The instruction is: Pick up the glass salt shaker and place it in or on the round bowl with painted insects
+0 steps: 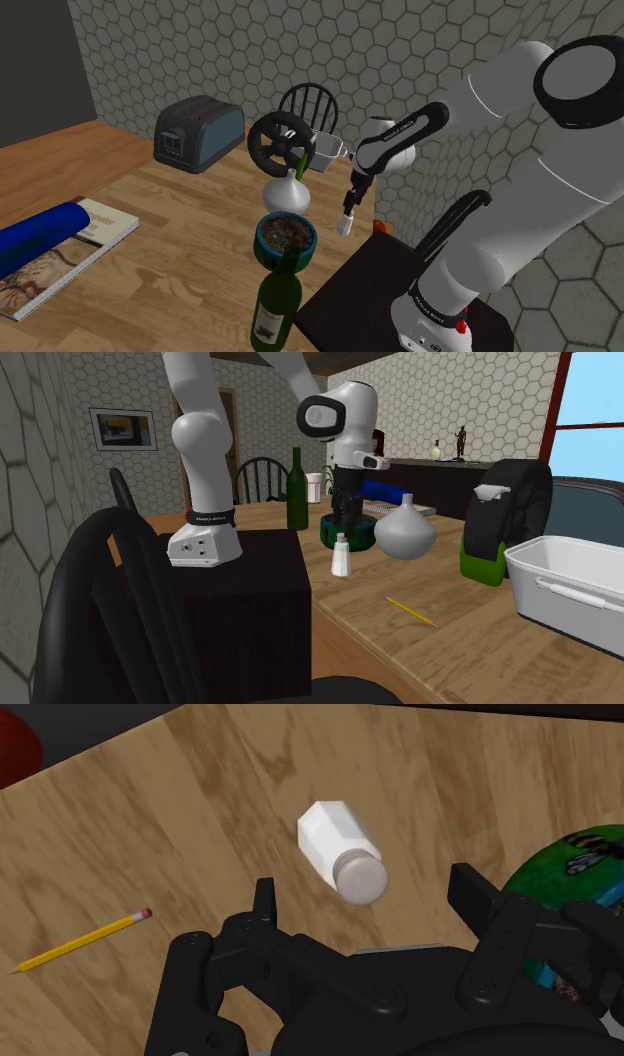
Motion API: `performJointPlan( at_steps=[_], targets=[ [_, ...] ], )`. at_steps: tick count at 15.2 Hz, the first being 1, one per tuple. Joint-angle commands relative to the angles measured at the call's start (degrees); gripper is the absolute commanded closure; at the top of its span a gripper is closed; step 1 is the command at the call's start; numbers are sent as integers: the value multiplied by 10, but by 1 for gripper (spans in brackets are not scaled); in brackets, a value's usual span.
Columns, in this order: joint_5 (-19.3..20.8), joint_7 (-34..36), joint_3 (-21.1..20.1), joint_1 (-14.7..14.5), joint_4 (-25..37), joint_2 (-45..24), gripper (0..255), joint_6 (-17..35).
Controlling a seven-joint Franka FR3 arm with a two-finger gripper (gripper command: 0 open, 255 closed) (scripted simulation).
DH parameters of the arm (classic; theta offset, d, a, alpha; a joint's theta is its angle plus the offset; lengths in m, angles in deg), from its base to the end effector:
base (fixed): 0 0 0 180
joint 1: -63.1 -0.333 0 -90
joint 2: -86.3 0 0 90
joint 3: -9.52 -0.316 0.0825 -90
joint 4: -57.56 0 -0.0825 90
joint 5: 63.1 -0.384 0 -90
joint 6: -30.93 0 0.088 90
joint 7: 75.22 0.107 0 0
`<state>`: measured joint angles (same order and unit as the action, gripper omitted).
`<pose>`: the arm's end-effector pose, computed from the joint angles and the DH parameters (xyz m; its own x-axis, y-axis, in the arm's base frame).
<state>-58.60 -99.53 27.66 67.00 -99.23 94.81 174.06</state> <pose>0.3582 -0.1394 0.2573 0.9902 0.1115 -0.0847 0.1080 -0.9932 -0.0440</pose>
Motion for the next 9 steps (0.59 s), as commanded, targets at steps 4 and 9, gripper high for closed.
performJointPlan(
  at_steps=[4, 9],
  targets=[
    [-13, -9, 2, -4, -6, -33, 0, 38],
    [-14, -9, 2, -4, -6, -33, 0, 38]
  ],
)
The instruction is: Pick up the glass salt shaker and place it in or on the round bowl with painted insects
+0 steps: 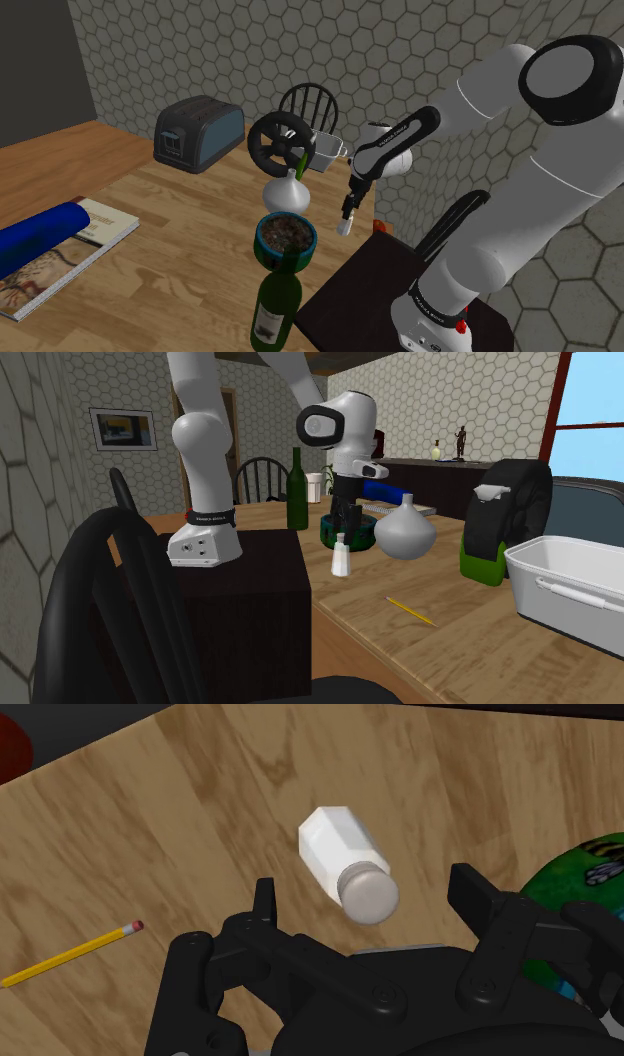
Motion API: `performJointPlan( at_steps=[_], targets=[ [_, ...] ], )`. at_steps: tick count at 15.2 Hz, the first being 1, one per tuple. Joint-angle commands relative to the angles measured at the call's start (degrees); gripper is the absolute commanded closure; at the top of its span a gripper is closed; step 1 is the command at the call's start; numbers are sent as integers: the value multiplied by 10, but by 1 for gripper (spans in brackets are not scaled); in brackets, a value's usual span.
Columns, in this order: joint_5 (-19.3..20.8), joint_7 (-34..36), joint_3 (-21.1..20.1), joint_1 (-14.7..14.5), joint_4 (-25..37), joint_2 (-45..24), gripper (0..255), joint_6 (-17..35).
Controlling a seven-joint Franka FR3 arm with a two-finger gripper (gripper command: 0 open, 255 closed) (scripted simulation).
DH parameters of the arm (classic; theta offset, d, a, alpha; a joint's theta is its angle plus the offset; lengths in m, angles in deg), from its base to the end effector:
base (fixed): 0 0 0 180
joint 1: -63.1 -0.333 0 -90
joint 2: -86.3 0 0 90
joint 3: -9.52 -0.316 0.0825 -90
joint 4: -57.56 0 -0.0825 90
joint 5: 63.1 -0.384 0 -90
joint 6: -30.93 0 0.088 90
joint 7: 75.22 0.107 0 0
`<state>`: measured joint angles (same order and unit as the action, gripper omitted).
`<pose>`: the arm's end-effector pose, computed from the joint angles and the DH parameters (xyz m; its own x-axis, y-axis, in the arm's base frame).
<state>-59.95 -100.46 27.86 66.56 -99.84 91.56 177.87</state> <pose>0.3572 -0.1385 0.2380 0.9902 0.1114 -0.0840 0.1080 -0.9932 -0.0433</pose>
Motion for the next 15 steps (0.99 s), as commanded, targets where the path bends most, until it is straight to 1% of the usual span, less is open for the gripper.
performJointPlan(
  at_steps=[1, 2, 11, 15],
  targets=[
    [0, 0, 0, 0, 0, 0, 0, 0],
    [0, 0, 0, 0, 0, 0, 255, 0],
    [0, 0, 0, 0, 0, 0, 255, 0],
    [16, 12, -3, 5, 4, 38, 255, -41]
  ],
)
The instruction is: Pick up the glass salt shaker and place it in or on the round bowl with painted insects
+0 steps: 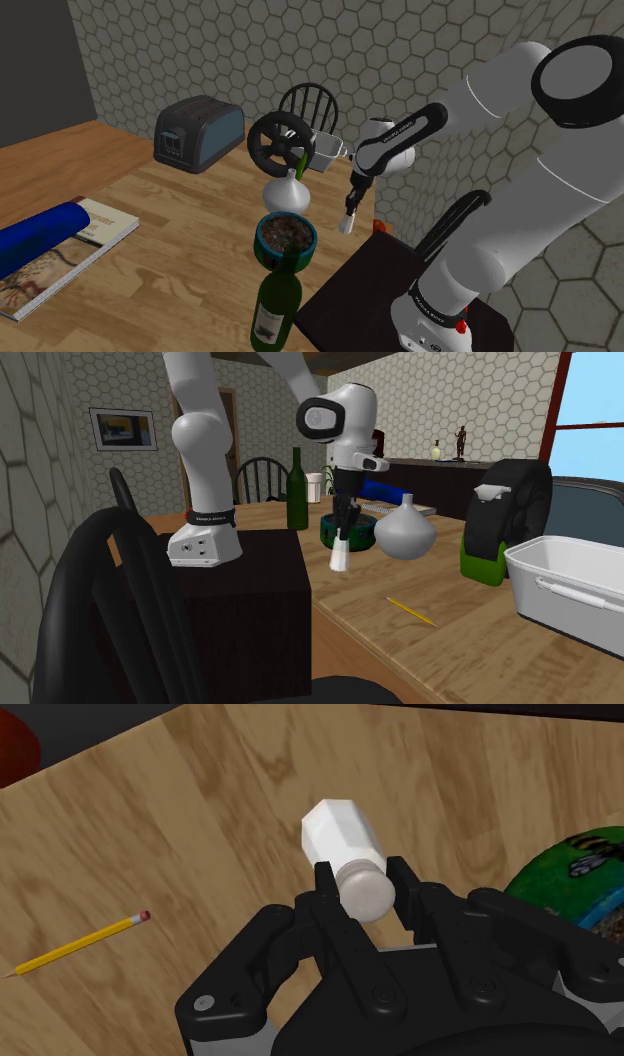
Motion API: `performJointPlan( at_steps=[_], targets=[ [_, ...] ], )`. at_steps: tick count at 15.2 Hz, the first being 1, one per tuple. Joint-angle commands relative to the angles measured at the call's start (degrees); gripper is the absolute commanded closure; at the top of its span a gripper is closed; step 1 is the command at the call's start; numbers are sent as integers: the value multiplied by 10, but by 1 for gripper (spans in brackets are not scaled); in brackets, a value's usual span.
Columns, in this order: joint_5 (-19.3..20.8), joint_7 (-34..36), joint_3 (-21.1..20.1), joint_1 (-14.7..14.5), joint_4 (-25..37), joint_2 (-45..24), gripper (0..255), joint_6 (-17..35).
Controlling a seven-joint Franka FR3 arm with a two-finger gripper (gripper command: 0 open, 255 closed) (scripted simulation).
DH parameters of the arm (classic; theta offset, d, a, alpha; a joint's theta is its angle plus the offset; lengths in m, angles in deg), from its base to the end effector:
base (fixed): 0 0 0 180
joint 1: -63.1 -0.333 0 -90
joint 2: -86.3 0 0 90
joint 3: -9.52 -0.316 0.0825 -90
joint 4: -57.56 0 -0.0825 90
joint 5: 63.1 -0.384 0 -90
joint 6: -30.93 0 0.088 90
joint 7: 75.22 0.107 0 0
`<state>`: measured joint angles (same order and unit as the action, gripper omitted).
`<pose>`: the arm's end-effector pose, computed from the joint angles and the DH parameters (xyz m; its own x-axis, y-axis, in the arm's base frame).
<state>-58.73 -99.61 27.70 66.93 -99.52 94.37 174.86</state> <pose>0.3574 -0.1388 0.2538 0.9902 0.1115 -0.0835 0.1082 -0.9932 -0.0433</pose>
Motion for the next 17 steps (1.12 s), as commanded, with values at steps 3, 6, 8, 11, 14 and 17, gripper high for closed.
performJointPlan(
  at_steps=[3, 6, 8, 11, 14, 17],
  targets=[
    [12, 10, -4, 4, 5, 36, 255, -41],
    [19, 15, -7, 7, 11, 61, 255, -72],
    [22, 18, -9, 8, 16, 77, 255, -92],
    [25, 21, -12, 10, 25, 99, 255, -122],
    [27, 24, -16, 12, 34, 119, 255, -151],
    [29, 26, -19, 13, 45, 137, 255, -180]
  ],
)
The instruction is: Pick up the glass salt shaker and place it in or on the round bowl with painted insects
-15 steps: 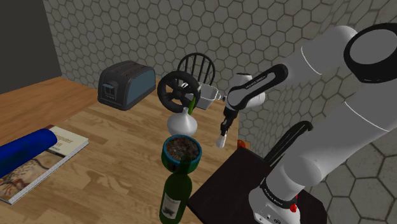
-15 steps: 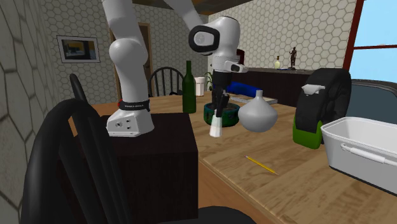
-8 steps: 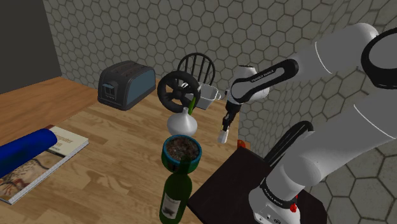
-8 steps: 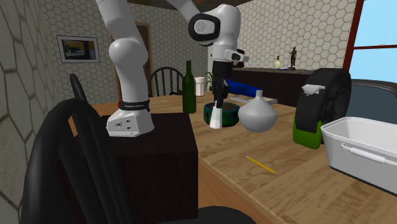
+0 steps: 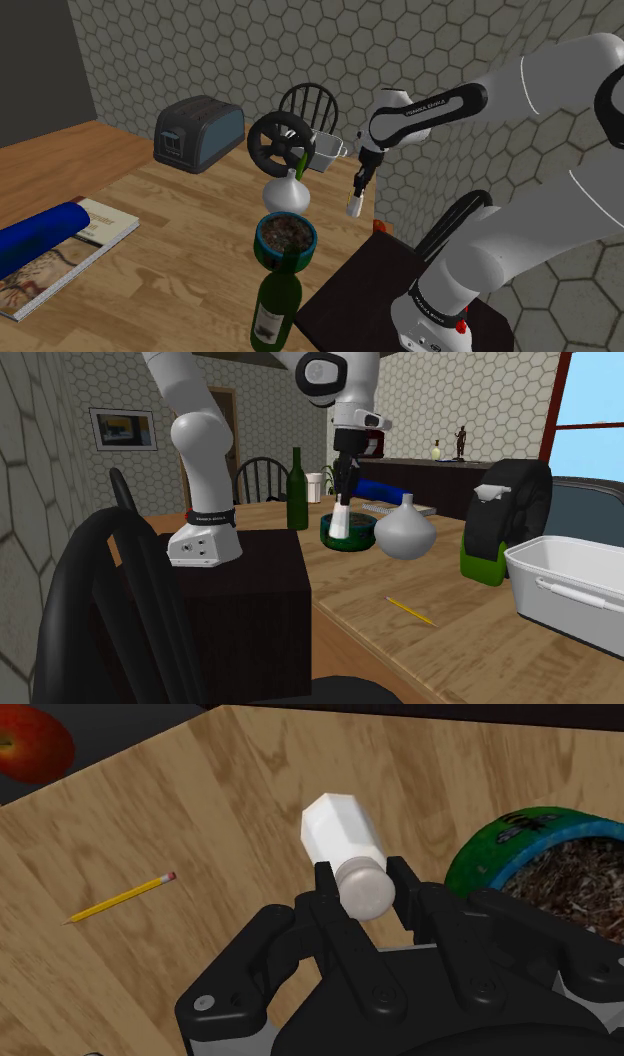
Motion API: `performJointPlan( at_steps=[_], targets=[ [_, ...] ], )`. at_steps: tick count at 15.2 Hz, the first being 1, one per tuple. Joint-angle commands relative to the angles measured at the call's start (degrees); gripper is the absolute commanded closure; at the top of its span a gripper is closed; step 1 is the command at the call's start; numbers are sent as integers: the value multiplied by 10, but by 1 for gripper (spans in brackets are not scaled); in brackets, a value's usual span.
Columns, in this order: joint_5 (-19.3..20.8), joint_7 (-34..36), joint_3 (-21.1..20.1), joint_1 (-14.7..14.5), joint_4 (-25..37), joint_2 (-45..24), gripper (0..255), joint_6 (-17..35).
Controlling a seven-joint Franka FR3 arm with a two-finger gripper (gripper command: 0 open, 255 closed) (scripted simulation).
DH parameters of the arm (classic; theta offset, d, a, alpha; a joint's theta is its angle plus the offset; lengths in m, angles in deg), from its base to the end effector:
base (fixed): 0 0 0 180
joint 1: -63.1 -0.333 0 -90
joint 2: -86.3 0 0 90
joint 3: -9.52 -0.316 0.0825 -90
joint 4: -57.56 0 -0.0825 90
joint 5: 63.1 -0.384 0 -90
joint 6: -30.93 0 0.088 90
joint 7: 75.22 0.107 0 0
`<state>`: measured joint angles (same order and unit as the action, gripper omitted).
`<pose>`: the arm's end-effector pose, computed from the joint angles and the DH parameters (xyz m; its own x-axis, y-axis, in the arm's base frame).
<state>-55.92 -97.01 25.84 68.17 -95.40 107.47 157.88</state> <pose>0.3574 -0.1380 0.3435 0.9903 0.1115 -0.0832 0.1082 -0.9932 -0.0431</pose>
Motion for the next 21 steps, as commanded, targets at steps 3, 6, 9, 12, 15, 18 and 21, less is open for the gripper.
performJointPlan(
  at_steps=[3, 6, 9, 12, 15, 18, 21],
  targets=[
    [1, 2, -4, 2, 16, 23, 255, -39],
    [1, 3, -7, 2, 29, 37, 255, -66],
    [1, 4, -11, 2, 43, 50, 255, -94],
    [0, 5, -13, 2, 57, 60, 255, -116],
    [-21, 46, -46, -21, 63, 60, 255, -125],
    [-43, 87, -78, -45, 76, 54, 255, -133],
    [-64, 126, -108, -67, 96, 41, 255, -139]
  ],
)
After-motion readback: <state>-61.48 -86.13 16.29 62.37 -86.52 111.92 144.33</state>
